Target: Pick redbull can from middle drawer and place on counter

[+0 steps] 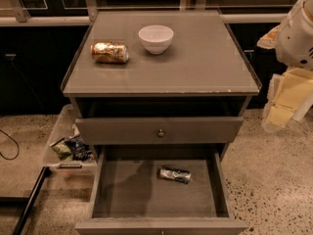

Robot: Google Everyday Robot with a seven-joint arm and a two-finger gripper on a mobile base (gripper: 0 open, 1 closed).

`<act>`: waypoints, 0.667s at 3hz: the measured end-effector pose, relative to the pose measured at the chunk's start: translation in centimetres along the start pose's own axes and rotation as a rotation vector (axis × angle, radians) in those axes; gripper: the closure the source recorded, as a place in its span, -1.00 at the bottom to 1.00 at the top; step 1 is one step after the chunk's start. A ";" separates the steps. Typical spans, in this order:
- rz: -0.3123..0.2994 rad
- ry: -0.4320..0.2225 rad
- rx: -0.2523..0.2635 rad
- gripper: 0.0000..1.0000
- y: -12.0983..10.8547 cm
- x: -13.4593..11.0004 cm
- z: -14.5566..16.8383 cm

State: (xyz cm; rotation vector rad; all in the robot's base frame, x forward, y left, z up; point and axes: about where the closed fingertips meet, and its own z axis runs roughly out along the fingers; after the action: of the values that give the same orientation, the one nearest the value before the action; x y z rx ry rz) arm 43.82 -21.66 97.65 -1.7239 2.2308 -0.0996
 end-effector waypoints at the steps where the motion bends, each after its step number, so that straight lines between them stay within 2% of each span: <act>1: 0.000 0.000 0.000 -1.00 0.0 0.0 0.0; 2: 0.024 -0.011 -0.023 -1.00 0.2 0.0 2.5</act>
Offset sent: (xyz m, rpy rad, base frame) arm 0.0136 0.0080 -0.0639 0.0562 0.0752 -0.0367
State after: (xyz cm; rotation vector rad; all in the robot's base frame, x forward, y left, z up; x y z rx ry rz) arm 44.36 -21.29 95.29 -1.7044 2.2522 -0.0591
